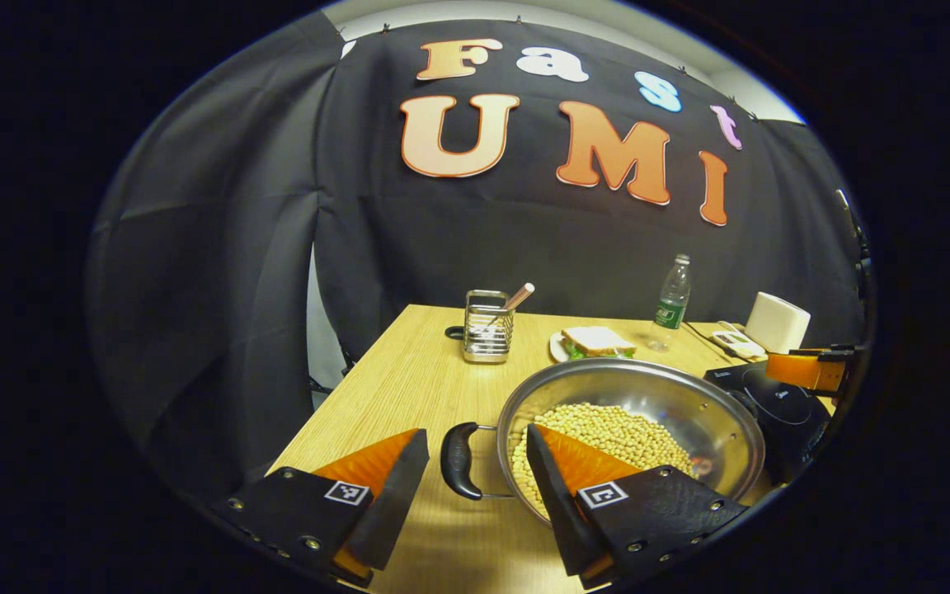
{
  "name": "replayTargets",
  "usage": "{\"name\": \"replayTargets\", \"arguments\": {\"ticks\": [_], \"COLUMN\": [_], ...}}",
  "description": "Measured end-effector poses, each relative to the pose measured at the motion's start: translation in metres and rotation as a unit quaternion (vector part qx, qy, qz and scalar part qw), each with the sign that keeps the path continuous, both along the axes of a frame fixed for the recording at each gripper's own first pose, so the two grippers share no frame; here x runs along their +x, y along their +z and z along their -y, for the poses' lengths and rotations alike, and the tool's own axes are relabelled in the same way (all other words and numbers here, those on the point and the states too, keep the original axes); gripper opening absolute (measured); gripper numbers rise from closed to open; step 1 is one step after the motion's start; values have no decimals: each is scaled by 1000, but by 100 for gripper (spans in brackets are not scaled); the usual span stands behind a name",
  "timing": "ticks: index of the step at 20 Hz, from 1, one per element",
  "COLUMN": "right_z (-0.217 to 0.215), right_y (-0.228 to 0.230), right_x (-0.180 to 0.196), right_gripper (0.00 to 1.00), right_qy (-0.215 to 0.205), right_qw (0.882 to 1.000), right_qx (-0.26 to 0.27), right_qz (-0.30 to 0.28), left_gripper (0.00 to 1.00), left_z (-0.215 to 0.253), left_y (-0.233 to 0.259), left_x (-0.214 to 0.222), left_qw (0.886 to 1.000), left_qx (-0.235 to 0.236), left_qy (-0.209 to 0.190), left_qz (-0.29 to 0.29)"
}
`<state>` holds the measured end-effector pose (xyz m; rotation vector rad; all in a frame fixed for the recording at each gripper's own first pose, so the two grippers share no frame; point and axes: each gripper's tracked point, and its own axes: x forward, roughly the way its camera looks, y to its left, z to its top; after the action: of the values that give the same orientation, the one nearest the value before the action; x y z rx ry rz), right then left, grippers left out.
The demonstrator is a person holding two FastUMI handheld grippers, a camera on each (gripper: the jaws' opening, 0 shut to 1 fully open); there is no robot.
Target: First push the handle of the pot to place it horizontally, then grasp the pot with both hands and set it on the induction cooktop.
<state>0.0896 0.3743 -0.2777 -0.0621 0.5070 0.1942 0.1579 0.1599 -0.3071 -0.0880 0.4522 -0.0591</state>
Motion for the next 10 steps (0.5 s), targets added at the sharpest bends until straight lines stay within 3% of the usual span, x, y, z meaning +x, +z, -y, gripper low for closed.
{"name": "replayTargets", "arguments": {"ticks": [7,10], "right_z": [-18,-22], "right_y": [-52,-64], "right_x": [6,7], "right_gripper": [96,87], "right_qy": [8,11], "right_qw": [998,996], "right_qx": [-12,-6], "right_qz": [-65,-88], "left_gripper": [77,76], "left_z": [5,3], "left_y": [-28,-33], "left_x": [14,19], "left_qw": [999,999], "left_qx": [-10,-11], "left_qy": [-8,-9], "left_qz": [-37,-40]}}
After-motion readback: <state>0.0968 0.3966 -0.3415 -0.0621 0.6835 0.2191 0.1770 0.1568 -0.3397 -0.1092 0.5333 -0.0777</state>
